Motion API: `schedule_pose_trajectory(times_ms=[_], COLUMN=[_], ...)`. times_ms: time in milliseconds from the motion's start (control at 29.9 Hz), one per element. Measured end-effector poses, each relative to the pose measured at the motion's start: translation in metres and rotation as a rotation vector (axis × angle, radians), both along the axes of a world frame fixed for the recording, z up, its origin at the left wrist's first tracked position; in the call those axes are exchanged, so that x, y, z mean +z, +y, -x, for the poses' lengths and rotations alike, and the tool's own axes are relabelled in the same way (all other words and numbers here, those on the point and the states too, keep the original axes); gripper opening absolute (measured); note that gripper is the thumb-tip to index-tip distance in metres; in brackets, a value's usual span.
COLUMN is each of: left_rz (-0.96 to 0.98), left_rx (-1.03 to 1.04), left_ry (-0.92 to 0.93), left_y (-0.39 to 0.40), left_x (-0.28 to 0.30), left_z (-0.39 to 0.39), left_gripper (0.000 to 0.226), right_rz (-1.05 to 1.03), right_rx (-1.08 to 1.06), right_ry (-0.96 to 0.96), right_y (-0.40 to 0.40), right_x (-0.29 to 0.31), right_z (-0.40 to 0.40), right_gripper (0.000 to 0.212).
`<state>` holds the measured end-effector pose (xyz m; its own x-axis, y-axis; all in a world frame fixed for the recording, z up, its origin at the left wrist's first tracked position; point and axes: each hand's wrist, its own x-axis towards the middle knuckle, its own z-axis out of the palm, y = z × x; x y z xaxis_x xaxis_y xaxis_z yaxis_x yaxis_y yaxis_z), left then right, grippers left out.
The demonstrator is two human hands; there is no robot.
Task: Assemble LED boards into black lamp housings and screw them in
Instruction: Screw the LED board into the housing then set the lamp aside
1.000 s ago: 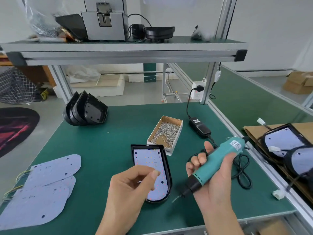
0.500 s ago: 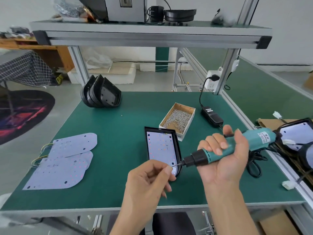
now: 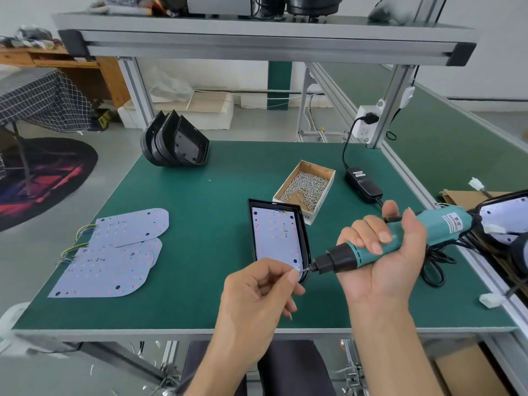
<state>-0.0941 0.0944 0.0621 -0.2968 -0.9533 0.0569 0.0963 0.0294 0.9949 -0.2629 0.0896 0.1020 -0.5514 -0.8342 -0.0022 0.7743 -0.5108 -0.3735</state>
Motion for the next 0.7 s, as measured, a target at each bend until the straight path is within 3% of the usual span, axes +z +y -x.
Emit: schedule_pose_trajectory(times_ms=[301,703], left_rz=[-0.022,0.066], left_rx=[-0.043,-0.005], left_ry=[-0.035,-0.203], left_y=[0.007,0.007], left_x=[-0.008,-0.018], left_z=[-0.005,-0.003], left_gripper=[0.024,0.014], right_rz=[-0.001,-0.033], right_rx=[0.017,0.016], right_ry=[0.047,0.032], right_y=[0.006,0.002], right_x=[-0.009,-0.017], right_z=[-0.006,-0.003], right_gripper=[0.014,0.018])
